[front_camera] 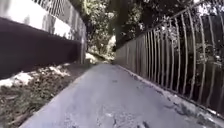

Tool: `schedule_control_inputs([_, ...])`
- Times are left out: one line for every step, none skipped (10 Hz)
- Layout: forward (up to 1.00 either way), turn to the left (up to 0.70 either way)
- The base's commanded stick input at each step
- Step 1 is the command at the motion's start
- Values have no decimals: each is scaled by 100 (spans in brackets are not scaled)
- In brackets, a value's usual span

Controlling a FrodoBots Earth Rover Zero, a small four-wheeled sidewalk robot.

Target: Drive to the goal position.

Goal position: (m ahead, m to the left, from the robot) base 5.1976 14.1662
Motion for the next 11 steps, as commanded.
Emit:
schedule_control_inputs([70, 0])
schedule_control_inputs([70, 0])
schedule_control_inputs([70, 0])
schedule_control_inputs([70, 0])
schedule_control_inputs([70, 10])
schedule_control_inputs([70, 3])
schedule_control_inputs([70, 0])
schedule_control_inputs([70, 4])
schedule_control_inputs([70, 2])
schedule_control_inputs([70, 0])
schedule_control_inputs([70, 0])
